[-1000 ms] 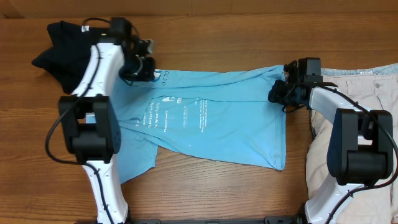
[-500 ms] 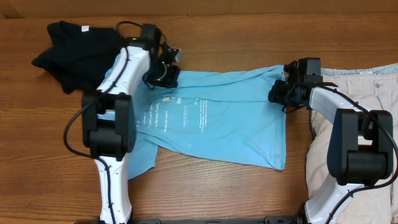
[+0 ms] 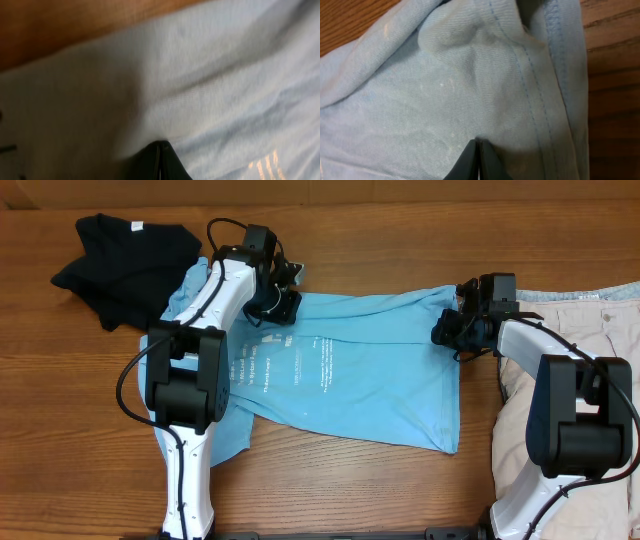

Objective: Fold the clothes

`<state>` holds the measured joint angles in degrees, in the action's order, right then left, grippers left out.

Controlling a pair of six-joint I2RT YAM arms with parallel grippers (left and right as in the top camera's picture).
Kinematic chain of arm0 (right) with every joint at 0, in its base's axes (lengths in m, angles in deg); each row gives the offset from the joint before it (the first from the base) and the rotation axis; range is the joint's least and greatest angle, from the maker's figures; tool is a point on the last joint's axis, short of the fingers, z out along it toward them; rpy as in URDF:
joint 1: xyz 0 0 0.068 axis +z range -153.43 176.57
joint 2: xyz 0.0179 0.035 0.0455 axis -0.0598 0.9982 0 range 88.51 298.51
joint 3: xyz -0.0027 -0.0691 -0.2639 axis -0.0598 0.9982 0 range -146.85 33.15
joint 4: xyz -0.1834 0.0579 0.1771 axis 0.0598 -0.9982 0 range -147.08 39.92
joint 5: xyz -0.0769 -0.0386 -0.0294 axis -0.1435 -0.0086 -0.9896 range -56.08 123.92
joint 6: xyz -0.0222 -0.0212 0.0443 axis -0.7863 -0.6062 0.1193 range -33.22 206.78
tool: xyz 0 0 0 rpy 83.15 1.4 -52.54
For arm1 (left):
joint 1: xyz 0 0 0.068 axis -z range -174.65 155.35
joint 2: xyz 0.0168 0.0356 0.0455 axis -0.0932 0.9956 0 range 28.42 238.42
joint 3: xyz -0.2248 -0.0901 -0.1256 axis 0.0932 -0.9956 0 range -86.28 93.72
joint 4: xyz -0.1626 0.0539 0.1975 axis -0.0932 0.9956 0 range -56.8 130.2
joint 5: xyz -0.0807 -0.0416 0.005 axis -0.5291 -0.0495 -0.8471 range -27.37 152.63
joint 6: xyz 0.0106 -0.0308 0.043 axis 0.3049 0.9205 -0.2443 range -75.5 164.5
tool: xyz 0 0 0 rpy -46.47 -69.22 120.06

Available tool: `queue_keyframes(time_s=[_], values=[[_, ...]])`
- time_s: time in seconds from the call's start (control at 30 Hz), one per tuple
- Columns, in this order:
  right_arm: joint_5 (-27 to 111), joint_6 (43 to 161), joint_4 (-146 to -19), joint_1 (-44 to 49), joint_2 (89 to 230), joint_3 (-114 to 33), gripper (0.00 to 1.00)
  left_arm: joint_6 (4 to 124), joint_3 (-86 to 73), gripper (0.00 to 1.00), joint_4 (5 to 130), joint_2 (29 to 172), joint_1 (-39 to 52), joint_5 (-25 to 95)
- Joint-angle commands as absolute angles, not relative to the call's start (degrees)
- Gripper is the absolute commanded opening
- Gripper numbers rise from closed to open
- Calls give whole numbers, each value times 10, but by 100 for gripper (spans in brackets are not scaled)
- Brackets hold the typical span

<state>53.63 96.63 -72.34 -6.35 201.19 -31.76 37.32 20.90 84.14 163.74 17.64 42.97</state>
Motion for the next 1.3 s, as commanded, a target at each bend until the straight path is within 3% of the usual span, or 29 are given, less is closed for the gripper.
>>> queue_keyframes(time_s=[0.0,0.27,0.43,0.6,0.7,0.87,1.27], values=[[519,969,-741,-62,2024,-313,5,425,210,4,806,1658,170,450],[502,970,-770,-62,2024,-313,4,540,258,5,728,1658,135,443],[502,971,-773,-62,2024,-312,4,526,295,6,747,1658,122,436],[502,971,-774,-62,2024,-312,5,442,304,7,805,1658,135,299],[502,971,-774,-62,2024,-312,5,367,300,8,851,1660,171,351],[503,971,-776,-62,2024,-312,5,357,292,4,850,1660,224,484],[502,971,-778,-62,2024,-312,5,359,292,4,844,1691,240,479]])
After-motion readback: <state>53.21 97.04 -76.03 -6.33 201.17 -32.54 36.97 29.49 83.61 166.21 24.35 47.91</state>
